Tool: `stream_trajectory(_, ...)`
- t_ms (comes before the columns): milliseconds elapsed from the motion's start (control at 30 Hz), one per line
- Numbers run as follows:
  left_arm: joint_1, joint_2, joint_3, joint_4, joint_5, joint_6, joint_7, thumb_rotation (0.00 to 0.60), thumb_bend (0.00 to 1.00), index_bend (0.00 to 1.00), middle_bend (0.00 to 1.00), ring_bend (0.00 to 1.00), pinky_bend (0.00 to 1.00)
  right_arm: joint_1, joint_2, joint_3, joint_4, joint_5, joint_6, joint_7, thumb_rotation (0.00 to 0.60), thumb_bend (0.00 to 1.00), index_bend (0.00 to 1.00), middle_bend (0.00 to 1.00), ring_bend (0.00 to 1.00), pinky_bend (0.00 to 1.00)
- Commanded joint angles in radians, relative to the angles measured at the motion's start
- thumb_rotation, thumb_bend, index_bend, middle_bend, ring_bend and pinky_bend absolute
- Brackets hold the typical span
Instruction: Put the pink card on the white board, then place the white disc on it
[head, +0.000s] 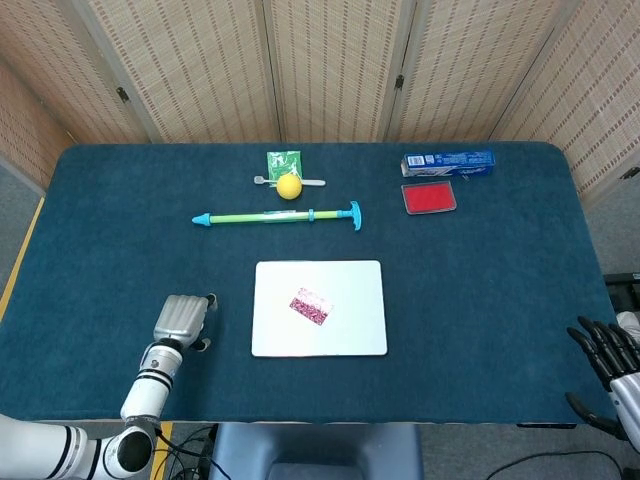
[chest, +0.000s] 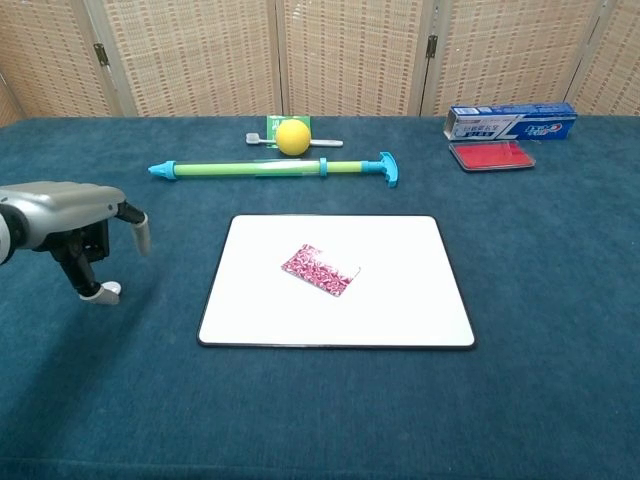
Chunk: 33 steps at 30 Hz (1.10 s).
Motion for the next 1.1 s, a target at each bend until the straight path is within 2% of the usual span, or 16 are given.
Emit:
stream_trajectory(33,0.015,-0.015,0.002,0.039,0.002,-0.039,-0.022,0.6,0.25,0.39,1.0,1.0,0.89,-0.002,-0.001,-0.001,-0.001,-0.002,0.003,-0.004,0.6,0.2,0.0,0.0,0.0,0.0)
stream_trajectory(367,0.031,-0.023,-0.024,0.141,-0.007,-0.14,-0.062,0.6,0.25,0.4,1.0,1.0,0.89,0.001,-0.004,0.001,-0.007,0.004,-0.004,-0.023,0.6,0.2,0.0,0.0,0.0,0.0)
stream_trajectory(1100,0.051,0.004,-0.039,0.213,-0.007,-0.238,-0.104,0.6,0.25,0.45,1.0,1.0,0.89,-0.005,-0.006,0.01,-0.019,0.022,0.002,-0.04,0.6,0.2,0.0,0.0,0.0,0.0)
